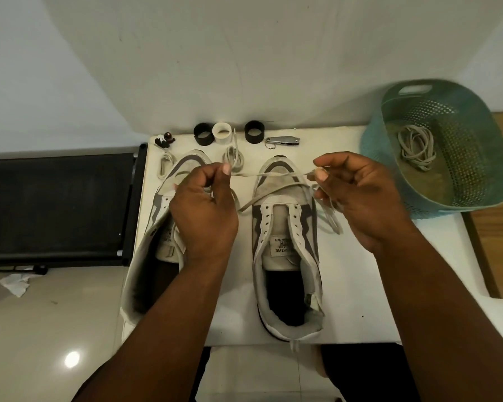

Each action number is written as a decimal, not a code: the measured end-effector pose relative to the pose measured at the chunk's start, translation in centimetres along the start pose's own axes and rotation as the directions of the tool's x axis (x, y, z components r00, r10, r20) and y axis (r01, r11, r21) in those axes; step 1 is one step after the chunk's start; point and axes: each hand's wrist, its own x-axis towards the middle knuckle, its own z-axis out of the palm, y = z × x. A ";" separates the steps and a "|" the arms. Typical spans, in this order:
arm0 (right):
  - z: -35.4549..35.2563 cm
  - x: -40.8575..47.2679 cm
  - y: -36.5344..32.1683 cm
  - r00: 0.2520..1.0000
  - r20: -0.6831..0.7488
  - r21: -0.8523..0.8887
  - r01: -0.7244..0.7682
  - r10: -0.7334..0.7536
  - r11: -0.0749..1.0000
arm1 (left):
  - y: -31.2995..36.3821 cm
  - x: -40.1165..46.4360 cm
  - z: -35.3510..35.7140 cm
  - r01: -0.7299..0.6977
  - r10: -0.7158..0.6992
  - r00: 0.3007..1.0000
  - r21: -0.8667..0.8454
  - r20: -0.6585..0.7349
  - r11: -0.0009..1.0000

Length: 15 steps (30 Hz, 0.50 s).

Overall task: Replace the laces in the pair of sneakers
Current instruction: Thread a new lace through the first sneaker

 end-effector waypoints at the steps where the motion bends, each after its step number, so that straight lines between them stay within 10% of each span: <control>1: 0.2 -0.1 -0.1 0.999 0.040 0.055 -0.017 0.015 0.998 | -0.1 -0.1 0.0 -0.067 0.067 0.998 0.073 0.003 0.995; 5: 1.2 -0.6 -0.6 0.993 0.118 0.087 -0.034 0.023 0.996 | 0.6 -0.8 0.4 -0.372 0.332 0.907 0.125 0.258 0.920; 9: 2.1 -1.0 -0.5 0.993 0.119 0.080 -0.025 0.015 0.997 | 1.5 -1.5 0.8 -0.135 0.211 0.795 -0.174 0.569 0.975; 15: 2.0 -0.4 0.0 0.999 -0.032 0.058 0.002 0.000 0.998 | 1.2 -1.3 0.9 0.027 0.059 0.899 -0.189 0.435 0.982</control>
